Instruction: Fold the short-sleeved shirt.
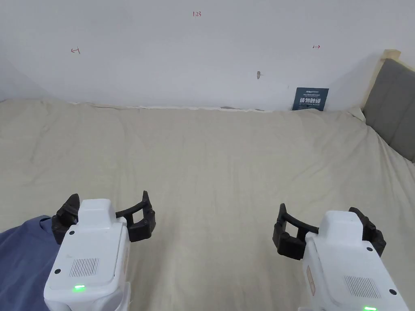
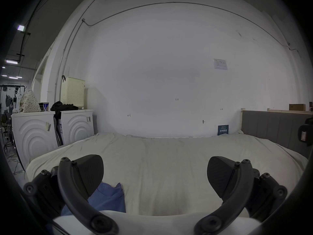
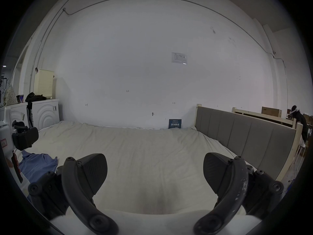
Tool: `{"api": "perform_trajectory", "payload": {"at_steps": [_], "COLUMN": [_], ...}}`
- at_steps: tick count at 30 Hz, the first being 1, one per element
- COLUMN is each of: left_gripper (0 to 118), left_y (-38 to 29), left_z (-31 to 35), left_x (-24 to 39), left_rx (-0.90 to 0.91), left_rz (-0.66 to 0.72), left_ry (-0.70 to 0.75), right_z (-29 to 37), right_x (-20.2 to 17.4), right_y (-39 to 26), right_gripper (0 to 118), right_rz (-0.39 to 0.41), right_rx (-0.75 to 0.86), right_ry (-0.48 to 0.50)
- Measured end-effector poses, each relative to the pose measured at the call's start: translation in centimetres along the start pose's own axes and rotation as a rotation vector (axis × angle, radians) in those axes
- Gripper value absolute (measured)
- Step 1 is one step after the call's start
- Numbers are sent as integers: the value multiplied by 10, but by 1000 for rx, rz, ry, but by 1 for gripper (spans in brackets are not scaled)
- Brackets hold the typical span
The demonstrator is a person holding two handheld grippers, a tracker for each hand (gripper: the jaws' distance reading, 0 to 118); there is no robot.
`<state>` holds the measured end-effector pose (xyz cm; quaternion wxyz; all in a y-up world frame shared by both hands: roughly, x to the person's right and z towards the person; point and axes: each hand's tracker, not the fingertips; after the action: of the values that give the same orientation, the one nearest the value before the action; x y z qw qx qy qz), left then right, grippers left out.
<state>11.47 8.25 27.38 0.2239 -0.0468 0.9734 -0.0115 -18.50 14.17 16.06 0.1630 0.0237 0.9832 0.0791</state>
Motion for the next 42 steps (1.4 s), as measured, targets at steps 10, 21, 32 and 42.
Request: {"api": "perform_trajectory", "payload": {"at_steps": [10, 21, 32, 42], "left_gripper": [118, 114, 0, 0], "left_y": [6, 10, 11, 8], "left_z": [11, 10, 5, 10], "left_x": [11, 10, 13, -31], "left_rx": [-7, -16, -80, -85], "left_rz": [23, 26, 63, 45], "left_ry": [-17, -48, -103, -25], "right_z": [1, 1, 0, -24], "right_x": [-1, 2, 1, -35], "right_y": [1, 2, 5, 13], "right_gripper": [116, 116, 1, 1], "right_rz": [-1, -11, 16, 15], "right_rx": [0, -3, -38, -39], "right_ry": [1, 0, -5, 95]}}
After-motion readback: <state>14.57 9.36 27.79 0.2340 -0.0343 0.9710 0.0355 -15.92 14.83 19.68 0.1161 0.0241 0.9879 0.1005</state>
